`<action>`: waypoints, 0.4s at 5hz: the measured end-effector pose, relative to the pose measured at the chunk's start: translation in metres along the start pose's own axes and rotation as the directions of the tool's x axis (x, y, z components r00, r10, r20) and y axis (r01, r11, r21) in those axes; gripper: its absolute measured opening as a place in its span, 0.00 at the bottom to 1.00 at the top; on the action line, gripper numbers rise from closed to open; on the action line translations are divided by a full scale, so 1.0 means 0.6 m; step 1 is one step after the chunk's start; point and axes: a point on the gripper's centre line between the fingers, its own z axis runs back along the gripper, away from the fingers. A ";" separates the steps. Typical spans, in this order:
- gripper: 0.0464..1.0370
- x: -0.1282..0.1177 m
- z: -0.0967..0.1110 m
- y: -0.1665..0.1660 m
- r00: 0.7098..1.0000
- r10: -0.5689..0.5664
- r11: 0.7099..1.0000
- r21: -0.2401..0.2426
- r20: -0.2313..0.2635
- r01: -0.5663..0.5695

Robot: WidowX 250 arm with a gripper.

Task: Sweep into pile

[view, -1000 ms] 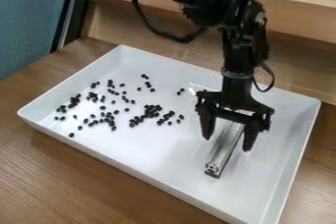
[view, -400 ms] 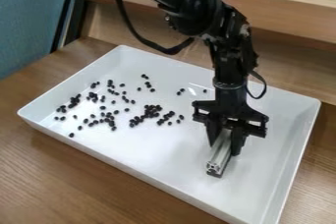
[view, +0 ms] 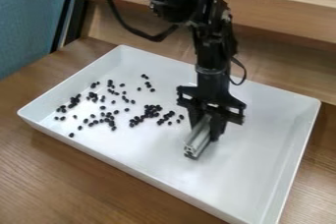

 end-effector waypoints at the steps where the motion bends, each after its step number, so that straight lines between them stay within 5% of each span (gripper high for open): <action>1: 0.36 -0.004 -0.011 0.021 0.999 -0.021 0.999 0.038 -0.042 0.023; 2: 0.36 0.000 -0.011 0.049 0.999 -0.010 0.998 0.058 -0.032 0.012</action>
